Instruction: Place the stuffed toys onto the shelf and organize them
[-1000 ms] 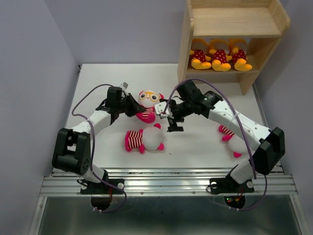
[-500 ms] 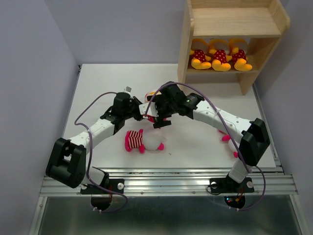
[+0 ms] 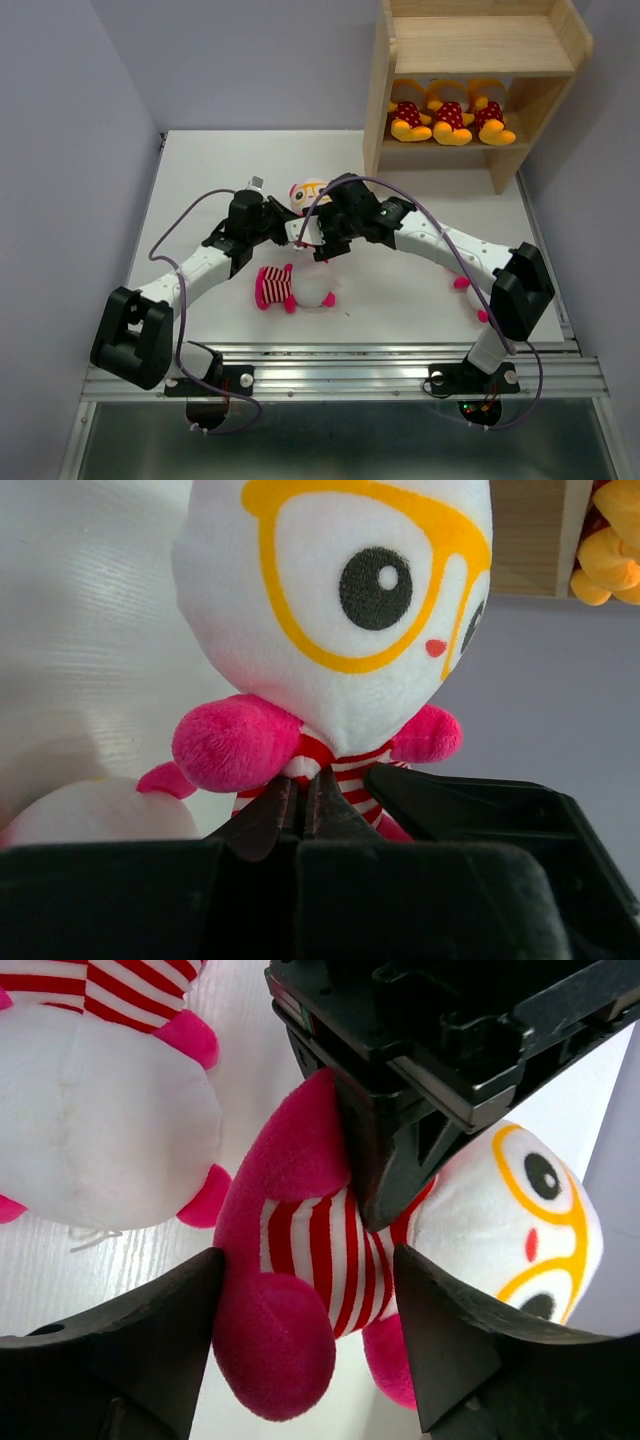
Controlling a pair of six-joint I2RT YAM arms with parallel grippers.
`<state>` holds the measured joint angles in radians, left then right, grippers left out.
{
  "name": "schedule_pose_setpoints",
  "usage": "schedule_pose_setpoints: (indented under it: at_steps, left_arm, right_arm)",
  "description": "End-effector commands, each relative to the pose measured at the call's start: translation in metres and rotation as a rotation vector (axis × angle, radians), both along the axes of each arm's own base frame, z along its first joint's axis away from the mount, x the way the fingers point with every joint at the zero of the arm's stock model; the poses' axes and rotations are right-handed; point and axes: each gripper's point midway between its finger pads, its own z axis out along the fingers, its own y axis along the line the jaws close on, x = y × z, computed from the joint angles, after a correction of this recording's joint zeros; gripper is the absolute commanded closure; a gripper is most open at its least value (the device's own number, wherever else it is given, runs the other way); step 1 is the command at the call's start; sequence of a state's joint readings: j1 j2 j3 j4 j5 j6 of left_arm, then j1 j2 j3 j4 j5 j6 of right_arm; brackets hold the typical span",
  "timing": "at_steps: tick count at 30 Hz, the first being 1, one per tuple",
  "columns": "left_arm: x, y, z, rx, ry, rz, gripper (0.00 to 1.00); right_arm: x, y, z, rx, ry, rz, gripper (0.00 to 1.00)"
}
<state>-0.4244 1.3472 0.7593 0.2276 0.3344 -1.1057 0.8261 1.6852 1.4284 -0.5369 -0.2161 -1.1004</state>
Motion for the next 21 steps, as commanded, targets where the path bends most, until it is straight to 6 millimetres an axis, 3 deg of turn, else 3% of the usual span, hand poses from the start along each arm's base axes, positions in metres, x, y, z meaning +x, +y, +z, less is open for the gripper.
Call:
schedule_pose_setpoints:
  at_steps: [1,2,6,9,11,12,14,17,18,21]
  left_arm:
    - [-0.003,-0.002,0.044,-0.086,-0.127,-0.006,1.0]
    - [-0.004,-0.001,0.048,-0.094,-0.135,0.0,1.0]
    - [-0.006,0.003,0.057,-0.111,-0.157,0.017,1.0]
    - [-0.008,0.006,0.065,-0.13,-0.186,0.022,1.0]
    - [-0.01,0.008,0.068,-0.145,-0.201,0.017,0.85]
    - [-0.012,0.009,0.071,-0.149,-0.213,0.013,0.67]
    - [-0.015,0.015,0.078,-0.149,-0.252,0.02,0.46]
    - [-0.02,0.026,0.097,-0.148,-0.34,0.033,0.27]
    - [-0.021,0.031,0.103,-0.136,-0.378,0.039,0.05]
    - [-0.025,0.05,0.129,-0.111,-0.47,0.081,0.01]
  right_arm:
    - [0.011,-0.004,0.018,0.023,-0.068,-0.041,0.32]
    - [0.01,-0.004,0.019,0.025,-0.067,-0.043,0.36]
    - [0.008,-0.003,0.023,0.049,-0.047,-0.061,0.74]
    - [0.007,-0.002,0.028,0.074,-0.034,-0.075,0.9]
    - [0.005,0.0,0.034,0.094,-0.031,-0.077,0.94]
    - [0.003,0.002,0.039,0.112,-0.026,-0.068,0.99]
    - [-0.001,0.004,0.053,0.148,-0.03,-0.057,0.99]
    - [-0.009,0.009,0.078,0.219,-0.02,-0.035,0.99]
    - [-0.009,0.009,0.089,0.252,-0.01,-0.04,0.99]
    - [-0.003,0.004,0.11,0.309,-0.006,-0.066,0.99]
